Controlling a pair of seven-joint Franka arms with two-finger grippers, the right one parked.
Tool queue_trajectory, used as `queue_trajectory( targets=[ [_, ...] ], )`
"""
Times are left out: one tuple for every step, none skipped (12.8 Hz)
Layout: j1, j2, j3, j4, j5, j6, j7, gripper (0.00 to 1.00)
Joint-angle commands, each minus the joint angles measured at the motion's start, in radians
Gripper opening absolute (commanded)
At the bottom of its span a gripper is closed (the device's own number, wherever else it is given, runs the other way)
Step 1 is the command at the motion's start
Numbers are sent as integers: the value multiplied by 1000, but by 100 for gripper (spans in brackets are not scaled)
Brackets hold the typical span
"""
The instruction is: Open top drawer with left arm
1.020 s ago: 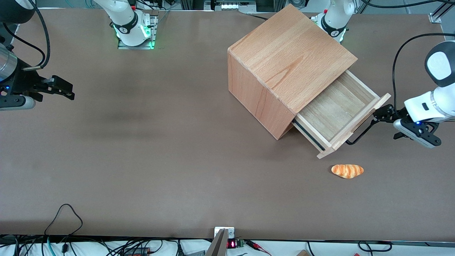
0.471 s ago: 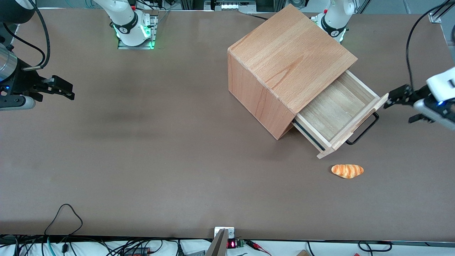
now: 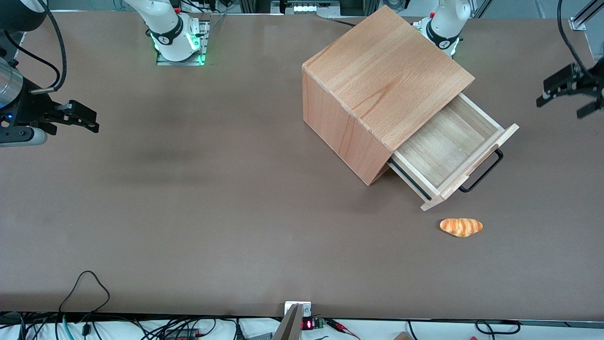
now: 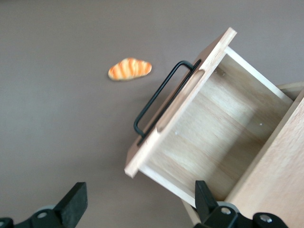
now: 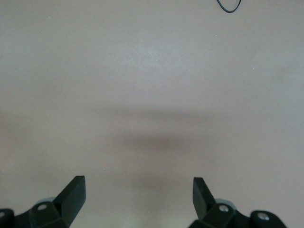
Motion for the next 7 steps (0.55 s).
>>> queue_trajectory(
  targets=[
    [-46,-22,11,0,77,-26,-136,100],
    [-46,-21,11,0,79,-23,-136,100],
    [-46,-19,11,0,82,-22,-139,100],
    [-46,-18,11,0,83,-22,-139,100],
    [-46,-16,13,0,83,-22,-139,100],
    [-46,-16,14,0,83,-22,-137,100],
    [-46,-16,14,0,85,-23,-139,100]
  ],
)
